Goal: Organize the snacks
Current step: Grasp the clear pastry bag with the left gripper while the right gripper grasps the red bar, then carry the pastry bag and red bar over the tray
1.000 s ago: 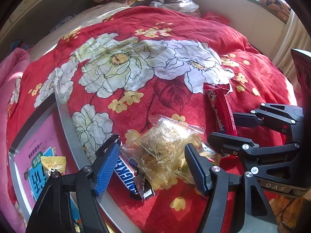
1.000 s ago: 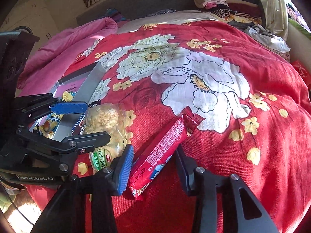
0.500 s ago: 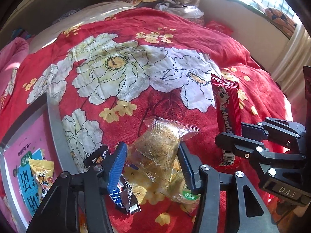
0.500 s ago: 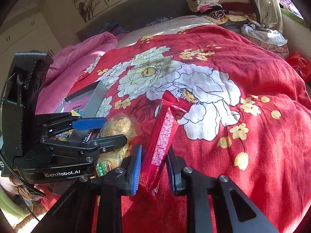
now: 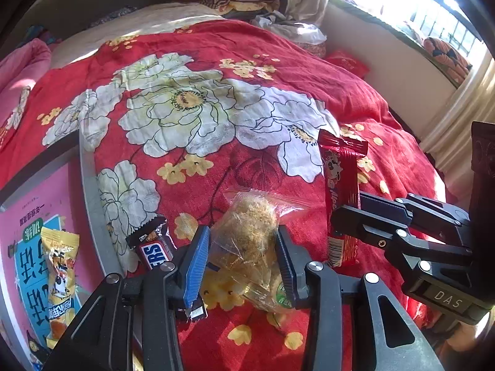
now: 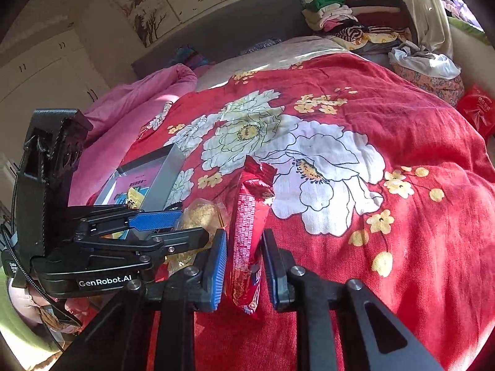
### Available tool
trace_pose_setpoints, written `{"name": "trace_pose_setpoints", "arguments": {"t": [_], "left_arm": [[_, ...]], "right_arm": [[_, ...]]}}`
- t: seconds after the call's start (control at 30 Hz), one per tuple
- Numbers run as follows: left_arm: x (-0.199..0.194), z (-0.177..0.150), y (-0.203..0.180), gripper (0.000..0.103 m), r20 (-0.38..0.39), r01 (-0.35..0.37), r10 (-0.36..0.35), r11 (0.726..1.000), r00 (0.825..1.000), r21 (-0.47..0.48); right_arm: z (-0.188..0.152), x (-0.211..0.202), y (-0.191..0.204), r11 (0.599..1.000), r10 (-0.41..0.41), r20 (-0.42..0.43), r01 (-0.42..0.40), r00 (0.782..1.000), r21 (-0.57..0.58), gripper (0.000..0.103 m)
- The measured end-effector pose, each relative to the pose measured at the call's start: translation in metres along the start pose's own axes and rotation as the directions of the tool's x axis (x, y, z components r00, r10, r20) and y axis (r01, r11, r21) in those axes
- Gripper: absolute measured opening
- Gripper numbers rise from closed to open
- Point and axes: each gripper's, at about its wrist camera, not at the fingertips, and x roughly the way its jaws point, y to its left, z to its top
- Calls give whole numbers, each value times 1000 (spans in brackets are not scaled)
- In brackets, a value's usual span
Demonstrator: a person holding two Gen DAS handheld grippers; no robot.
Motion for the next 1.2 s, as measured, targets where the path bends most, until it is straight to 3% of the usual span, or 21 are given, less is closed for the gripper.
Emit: {"name": "trace_pose_setpoints", "arguments": {"t": [0.13, 0.3, 0.5, 0.53, 0.83, 1.2], "left_arm": [[-9, -1, 2, 44, 14, 10, -10, 1000, 1000, -15], [-17, -3, 7, 44, 29, 13, -12, 999, 1000, -34], [-30, -7, 13, 44, 52, 16, -12, 998, 999, -64], [-33, -8, 13, 44, 55, 13, -9, 997, 998, -70], [-67, -17, 22, 44, 115, 21, -8, 994, 993, -111], [-108, -31, 52, 44, 187, 20, 16, 982, 982, -187]], "right_arm": [[-2, 4, 0, 1000, 1, -15, -1, 1000, 2, 23], [-10, 26, -5, 1000, -10, -120, 13, 993, 23, 24], [-16, 34, -4, 1000, -15, -161, 17, 987, 11, 28], [-16, 33, -3, 1000, -5, -161, 7, 987, 7, 24], [-7, -1, -2, 997, 66, -37, -63, 997, 54, 20], [2, -37, 31, 995, 99, 69, -97, 993, -35, 20]]}}
